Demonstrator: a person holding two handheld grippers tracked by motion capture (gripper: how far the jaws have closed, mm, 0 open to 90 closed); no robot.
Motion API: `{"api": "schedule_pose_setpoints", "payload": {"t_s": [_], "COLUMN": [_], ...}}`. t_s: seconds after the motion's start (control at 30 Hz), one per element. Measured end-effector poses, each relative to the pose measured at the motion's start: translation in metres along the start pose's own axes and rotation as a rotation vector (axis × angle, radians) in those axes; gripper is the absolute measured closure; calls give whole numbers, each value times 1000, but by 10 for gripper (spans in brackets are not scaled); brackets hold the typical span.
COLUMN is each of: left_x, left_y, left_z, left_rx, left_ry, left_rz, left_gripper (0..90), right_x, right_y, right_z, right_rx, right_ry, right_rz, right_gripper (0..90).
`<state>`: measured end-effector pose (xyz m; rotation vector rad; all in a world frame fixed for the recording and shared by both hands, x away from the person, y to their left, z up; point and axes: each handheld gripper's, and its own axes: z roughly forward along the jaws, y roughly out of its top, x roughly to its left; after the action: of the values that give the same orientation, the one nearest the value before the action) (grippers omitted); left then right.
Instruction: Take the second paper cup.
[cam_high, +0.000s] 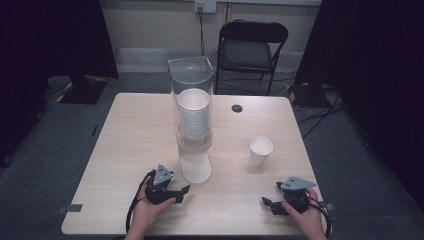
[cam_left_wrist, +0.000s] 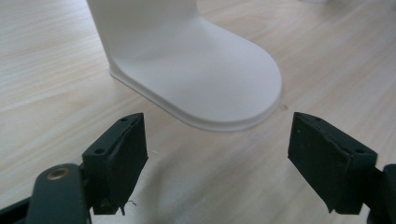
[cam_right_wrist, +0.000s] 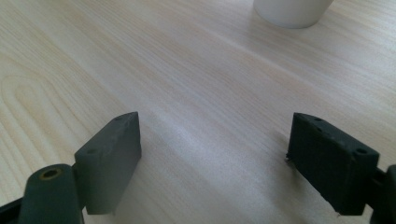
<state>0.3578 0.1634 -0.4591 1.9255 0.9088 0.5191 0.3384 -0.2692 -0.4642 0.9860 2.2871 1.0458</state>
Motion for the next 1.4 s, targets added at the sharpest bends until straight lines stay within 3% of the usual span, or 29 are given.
{"api": "schedule_pose_setpoints", "payload": {"t_s": [0.23, 0.43, 0.53, 0.6, 0.77, 0.97, 1.03, 1.23, 1.4], "left_x": [-1, -4, -5, -6, -10, -11, -13, -11, -13], "left_y": [15, 35, 45, 51, 65, 80, 85, 90, 95], "left_z": [4, 9, 9, 7, 5, 10, 10, 13, 16], "left_rx": [-26, -95, -119, -165, -209, -264, -262, -295, -319], "left_ry": [11, 23, 34, 24, 5, 12, 21, 33, 69], "left_rz": [12, -22, -6, -22, -1, -3, 15, 0, 23], "left_gripper": [194, 193, 194, 197, 215, 219, 214, 265, 269], "right_x": [0, 0, 0, 0, 0, 0, 0, 0, 0], "right_y": [0, 0, 0, 0, 0, 0, 0, 0, 0], "right_z": [0, 0, 0, 0, 0, 0, 0, 0, 0], "right_rx": [4, 4, 4, 4, 4, 4, 4, 4, 4], "right_ry": [-1, -1, -1, -1, -1, -1, -2, -1, -1], "right_rz": [4, 2, 3, 3, 3, 3, 3, 3, 3], "right_gripper": [159, 159, 159, 159, 159, 159, 159, 160, 159]}}
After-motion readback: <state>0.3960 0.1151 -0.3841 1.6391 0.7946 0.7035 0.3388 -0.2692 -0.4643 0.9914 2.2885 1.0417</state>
